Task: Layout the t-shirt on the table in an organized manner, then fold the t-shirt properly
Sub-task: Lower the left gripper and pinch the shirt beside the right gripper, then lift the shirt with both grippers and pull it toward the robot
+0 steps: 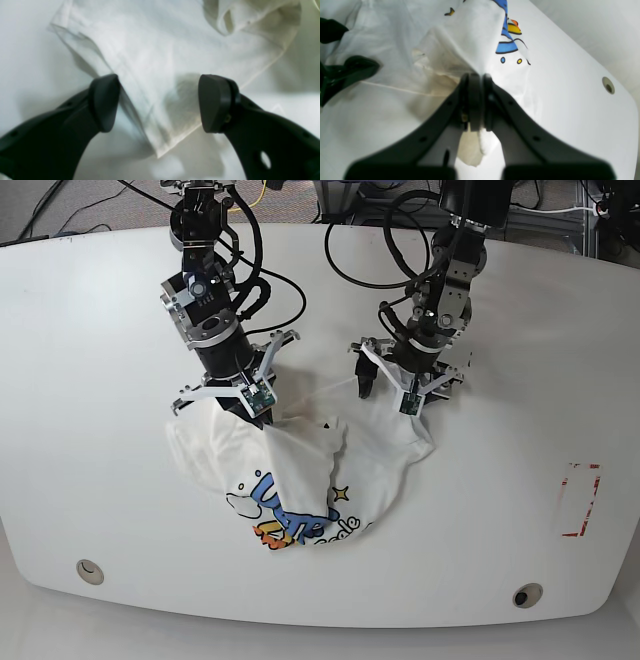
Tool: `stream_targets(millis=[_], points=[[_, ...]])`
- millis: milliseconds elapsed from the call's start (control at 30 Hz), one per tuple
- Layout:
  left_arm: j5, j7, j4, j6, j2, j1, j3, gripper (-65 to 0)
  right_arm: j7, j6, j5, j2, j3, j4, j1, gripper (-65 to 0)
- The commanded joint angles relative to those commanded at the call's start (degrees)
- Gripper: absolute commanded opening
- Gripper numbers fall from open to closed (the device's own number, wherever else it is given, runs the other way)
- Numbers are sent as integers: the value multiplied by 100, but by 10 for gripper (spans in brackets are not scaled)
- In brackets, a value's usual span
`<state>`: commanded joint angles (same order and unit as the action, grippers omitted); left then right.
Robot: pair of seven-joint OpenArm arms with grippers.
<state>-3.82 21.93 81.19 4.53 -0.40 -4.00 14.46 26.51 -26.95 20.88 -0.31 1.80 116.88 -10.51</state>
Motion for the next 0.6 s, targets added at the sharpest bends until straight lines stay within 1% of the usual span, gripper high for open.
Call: stream_targets(millis=[67,100,133,167,233,367,467,533,600], points=[[9,0,0,167,18,0,-18,-372,0,0,0,0,0,0,0,-637],[9,0,0,202,18,0,-18,-415,0,0,0,0,0,0,9,-637],[9,0,0,229,18,0,-18,-494,0,0,0,0,0,0,9,-637],[18,0,0,229,18,0,-18,-558,0,0,0,0,0,0,18,-637],[44,18,0,229,18,0,-9,-650,0,0,0,0,0,0,18,-637],[35,0,44,229,0,-18,-9,-647,0,26,-9,-9,-44,-9,35,-637],[26,-9,114,229,-9,-35,-35,-650,-9,35,-62,-53,-264,-9,79,-637],[18,-9,290,229,-35,-44,-62,-650,-79,35,-246,-158,-571,-18,123,-637],[9,9,580,237,-185,-53,-149,-650,-149,35,-501,-281,-976,-18,158,-637]])
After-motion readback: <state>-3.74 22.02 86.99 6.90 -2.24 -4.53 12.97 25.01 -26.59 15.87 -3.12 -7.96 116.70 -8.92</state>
